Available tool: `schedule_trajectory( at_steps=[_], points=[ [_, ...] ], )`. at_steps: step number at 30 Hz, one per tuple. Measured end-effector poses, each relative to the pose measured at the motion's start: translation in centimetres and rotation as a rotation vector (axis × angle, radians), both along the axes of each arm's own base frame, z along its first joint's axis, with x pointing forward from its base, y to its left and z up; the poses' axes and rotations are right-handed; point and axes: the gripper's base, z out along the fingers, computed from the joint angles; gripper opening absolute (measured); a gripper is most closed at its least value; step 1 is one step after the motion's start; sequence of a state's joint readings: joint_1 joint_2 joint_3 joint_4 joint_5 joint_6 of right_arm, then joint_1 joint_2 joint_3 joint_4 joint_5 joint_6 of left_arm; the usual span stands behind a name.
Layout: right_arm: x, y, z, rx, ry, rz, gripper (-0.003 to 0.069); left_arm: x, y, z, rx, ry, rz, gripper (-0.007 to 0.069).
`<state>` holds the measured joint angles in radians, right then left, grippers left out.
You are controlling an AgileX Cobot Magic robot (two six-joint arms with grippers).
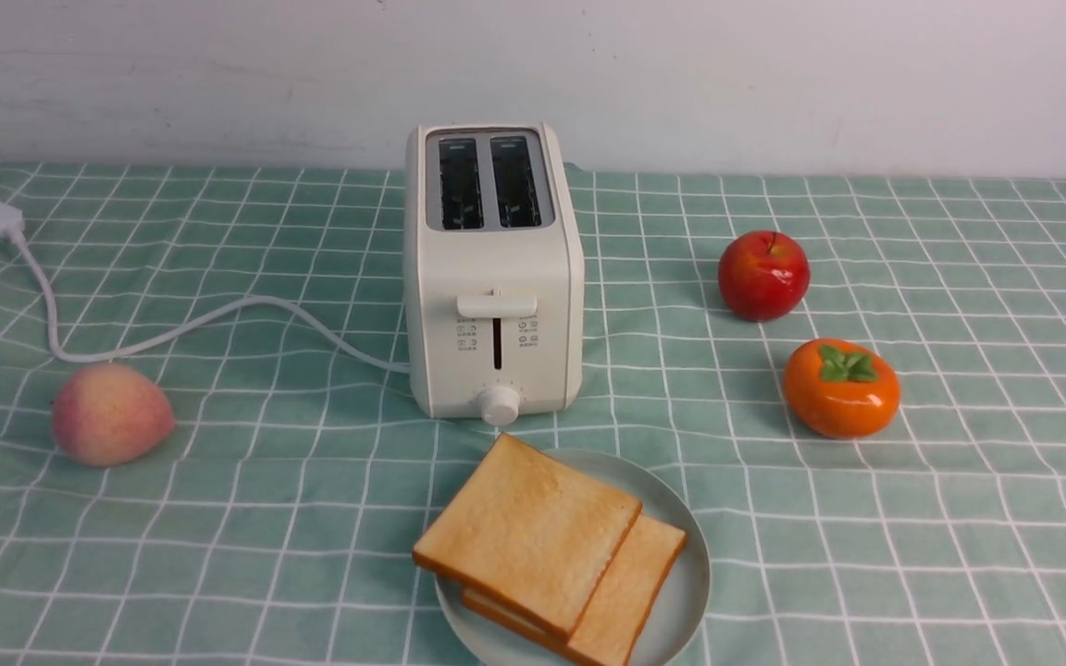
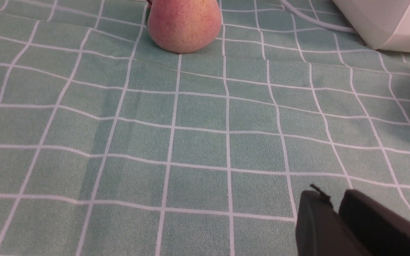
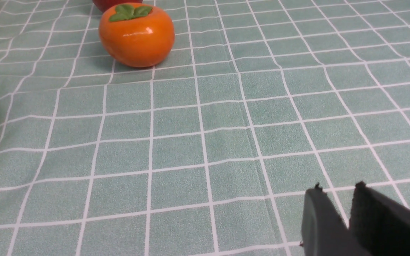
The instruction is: Take toasted bread from bread machine on blue coffee table place on plate.
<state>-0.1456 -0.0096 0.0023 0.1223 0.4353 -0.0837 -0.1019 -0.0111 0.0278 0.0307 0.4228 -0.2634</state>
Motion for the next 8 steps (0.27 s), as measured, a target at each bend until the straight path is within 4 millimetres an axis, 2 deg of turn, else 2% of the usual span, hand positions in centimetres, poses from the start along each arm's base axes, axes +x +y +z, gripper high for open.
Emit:
schedule_trajectory(
  at_steps=[8],
  points=[
    [0.00, 0.00, 0.00, 0.000, 0.000, 0.000, 0.0155, 0.00, 0.00, 0.00, 0.000, 0.000, 0.000, 0.0101]
  ],
)
